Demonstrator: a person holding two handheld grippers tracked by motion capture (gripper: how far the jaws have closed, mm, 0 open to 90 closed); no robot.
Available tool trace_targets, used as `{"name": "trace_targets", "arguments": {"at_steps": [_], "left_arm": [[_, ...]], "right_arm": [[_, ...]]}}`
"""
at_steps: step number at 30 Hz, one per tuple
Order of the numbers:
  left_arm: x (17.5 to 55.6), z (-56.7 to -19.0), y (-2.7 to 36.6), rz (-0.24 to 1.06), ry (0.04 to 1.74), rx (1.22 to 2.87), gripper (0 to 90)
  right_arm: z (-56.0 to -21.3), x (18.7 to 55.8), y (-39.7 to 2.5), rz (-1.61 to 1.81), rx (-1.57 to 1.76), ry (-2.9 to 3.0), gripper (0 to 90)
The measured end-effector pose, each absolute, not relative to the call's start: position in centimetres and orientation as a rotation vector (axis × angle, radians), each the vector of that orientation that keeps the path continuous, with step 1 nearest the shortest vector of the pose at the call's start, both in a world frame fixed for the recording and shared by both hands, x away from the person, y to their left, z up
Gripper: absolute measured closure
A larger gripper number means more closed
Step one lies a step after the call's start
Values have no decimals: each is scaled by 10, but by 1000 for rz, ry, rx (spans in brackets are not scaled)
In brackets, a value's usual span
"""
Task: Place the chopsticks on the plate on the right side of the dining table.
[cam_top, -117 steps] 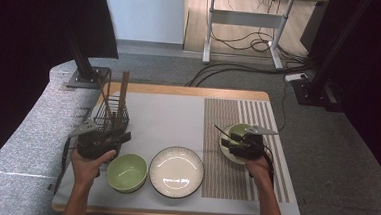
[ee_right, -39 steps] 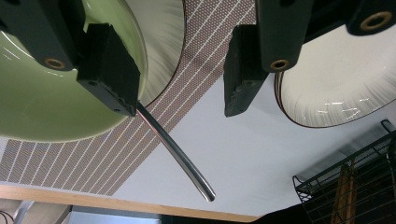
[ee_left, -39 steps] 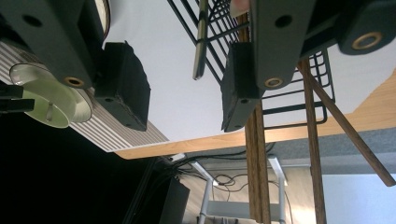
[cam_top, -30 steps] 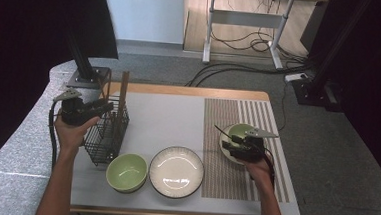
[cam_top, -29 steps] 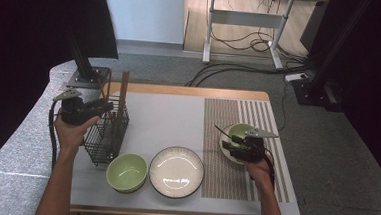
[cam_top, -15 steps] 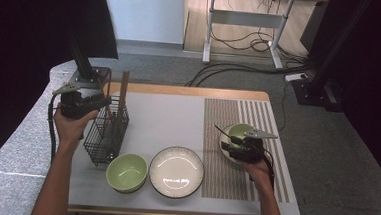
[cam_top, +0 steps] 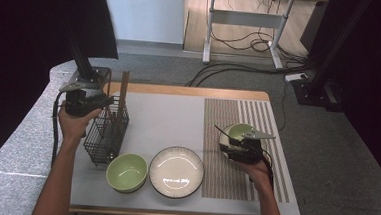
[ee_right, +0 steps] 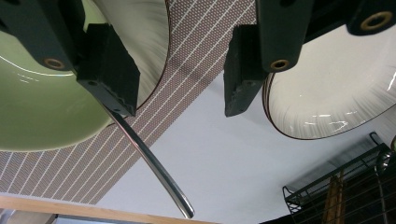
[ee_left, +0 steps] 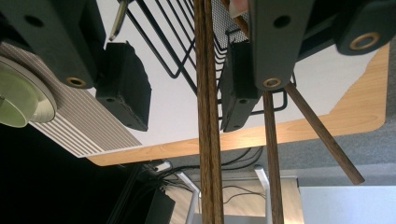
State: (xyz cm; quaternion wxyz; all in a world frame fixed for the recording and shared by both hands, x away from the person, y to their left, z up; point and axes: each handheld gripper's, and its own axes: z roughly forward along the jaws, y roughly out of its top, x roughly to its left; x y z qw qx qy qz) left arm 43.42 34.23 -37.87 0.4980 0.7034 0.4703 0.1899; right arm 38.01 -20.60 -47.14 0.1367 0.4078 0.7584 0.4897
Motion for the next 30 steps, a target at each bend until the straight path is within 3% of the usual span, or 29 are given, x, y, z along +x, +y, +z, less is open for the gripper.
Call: {"name": "trace_targets", "arguments": {"at_steps": [30], "left_arm": [[474,-391,353,452,1228,1687,540]], "right_arm": [[-470,377,-218,1433,1205,2152,458]]}}
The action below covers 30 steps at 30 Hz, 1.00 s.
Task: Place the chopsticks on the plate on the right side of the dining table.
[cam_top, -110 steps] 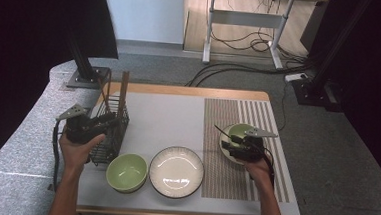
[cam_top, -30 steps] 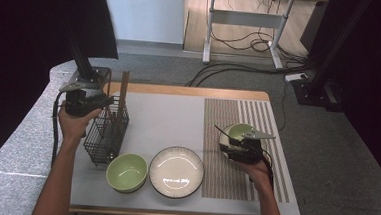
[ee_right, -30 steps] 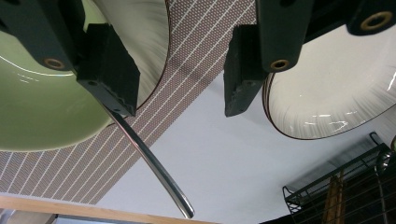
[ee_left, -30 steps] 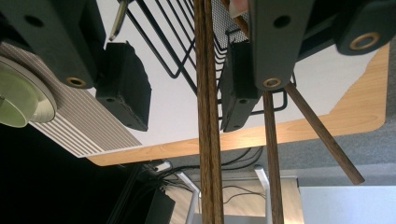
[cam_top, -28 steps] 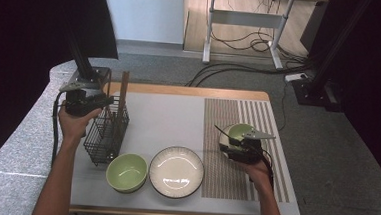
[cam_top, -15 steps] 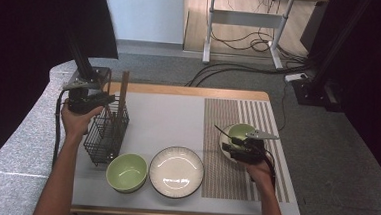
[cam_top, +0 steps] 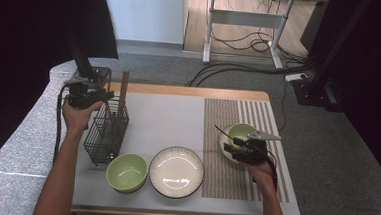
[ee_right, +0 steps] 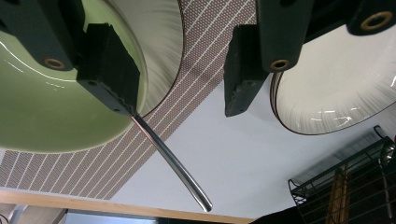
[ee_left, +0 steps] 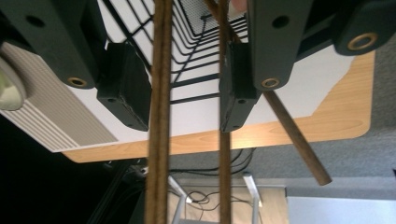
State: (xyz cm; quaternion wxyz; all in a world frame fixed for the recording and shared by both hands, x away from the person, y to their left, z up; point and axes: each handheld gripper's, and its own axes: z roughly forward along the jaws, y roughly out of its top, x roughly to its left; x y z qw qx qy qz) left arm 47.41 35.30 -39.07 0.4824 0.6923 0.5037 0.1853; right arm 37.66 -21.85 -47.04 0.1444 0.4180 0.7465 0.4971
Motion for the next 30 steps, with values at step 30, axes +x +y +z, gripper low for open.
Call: {"name": "trace_targets", "arguments": {"at_steps": [30], "left_arm": [[484,-393,351,451,1281,1723,836]], "right_arm": [[-469,373,-225,1433,1222,2089,463]]}}
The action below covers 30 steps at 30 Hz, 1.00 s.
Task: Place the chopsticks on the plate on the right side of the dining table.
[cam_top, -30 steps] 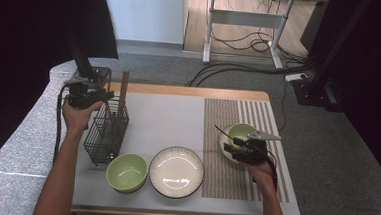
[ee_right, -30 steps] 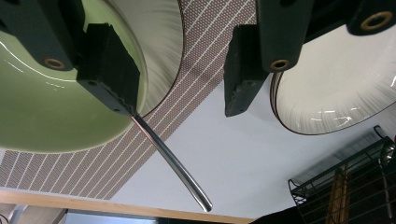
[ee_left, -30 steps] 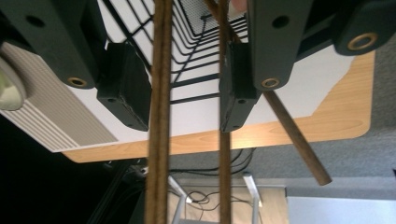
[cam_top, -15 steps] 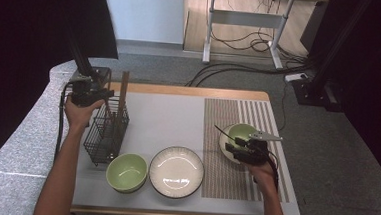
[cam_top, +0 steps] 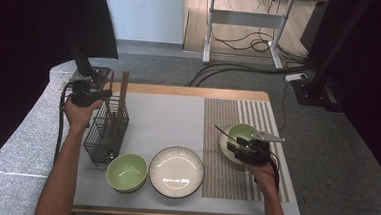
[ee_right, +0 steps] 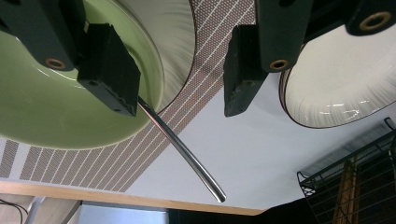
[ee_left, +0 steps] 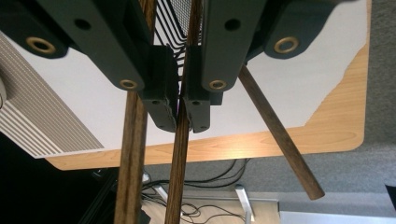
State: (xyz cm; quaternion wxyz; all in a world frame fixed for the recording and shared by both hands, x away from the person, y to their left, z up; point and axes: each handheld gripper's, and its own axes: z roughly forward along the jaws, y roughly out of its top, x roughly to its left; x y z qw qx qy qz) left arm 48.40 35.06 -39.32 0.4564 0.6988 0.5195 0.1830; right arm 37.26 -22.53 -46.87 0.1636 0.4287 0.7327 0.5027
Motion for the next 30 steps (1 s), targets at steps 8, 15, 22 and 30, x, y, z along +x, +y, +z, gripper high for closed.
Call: {"name": "trace_targets", "arguments": {"at_steps": [8,15,22,30], "left_arm": [[470,-386,354,496,1255,1696,845],[453,-377,356,531,1211,1668,852],[441,-369,358,578,1194,1649,852],[436,-362,363,600,1188,1613,852]], "right_arm": [[-470,373,-225,1428,1221,2101,463],[-471,373,-223,1426,1216,2110,462],[-471,372,-223,1429,1210,2113,463],[-471,372,-223,1427,1210,2111,463]]}}
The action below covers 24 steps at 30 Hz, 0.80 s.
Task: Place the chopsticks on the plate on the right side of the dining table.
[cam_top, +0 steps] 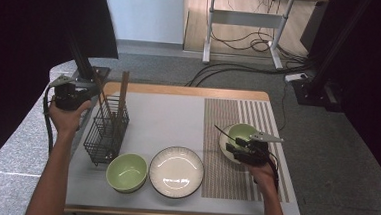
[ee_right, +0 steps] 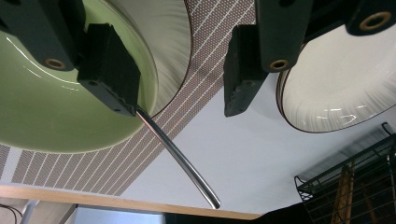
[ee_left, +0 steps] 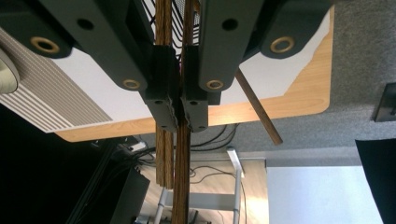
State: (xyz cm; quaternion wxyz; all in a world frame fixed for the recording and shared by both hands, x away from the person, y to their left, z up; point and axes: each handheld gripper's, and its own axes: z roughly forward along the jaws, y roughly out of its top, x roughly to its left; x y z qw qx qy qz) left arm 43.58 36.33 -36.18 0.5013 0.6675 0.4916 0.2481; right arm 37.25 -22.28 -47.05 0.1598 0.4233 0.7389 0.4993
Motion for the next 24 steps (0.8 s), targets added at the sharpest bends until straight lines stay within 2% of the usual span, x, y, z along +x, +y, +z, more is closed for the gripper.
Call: {"name": "trace_targets", "arguments": {"at_steps": [24], "left_arm": [[421,-330,366,666,1135,1566,852]], "right_arm": [[-468,371,-222,1434,1204,2104,462]]}}
